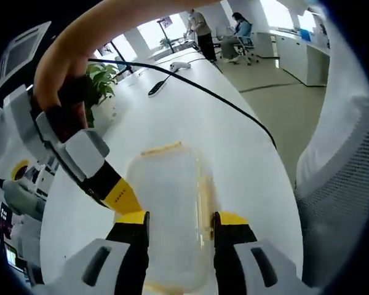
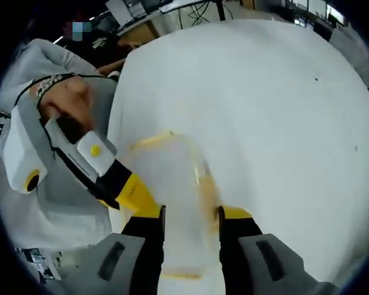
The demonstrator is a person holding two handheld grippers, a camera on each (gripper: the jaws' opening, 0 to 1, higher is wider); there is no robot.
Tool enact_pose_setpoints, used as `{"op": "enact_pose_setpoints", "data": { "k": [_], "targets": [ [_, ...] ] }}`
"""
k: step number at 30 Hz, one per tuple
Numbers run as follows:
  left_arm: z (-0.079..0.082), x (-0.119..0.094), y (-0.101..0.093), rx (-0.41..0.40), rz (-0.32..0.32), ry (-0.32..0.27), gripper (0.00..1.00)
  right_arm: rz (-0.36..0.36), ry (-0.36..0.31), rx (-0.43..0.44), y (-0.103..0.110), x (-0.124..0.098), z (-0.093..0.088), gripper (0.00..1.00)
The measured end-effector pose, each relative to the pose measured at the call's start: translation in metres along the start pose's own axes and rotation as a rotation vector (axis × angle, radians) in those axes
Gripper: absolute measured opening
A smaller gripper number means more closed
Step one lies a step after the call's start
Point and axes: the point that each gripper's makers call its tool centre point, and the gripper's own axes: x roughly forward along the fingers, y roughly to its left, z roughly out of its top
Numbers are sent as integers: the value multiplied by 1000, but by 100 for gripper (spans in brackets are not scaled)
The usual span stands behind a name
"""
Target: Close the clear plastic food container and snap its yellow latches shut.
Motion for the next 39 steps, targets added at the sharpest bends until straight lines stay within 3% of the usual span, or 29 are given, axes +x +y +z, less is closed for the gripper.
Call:
{"op": "enact_pose_setpoints", "data": {
  "k": [19,24,39],
  "targets": [
    [-1,1,1,-23,14,15,32,-2,19,-14,1,1,-1,27],
    [0,1,1,-22,17,14,31,-37,-9,5,-6,-4,8,15],
    [-1,1,0,-16,19,8,32,-8,49,-123,3,1,3,26]
  ]
}}
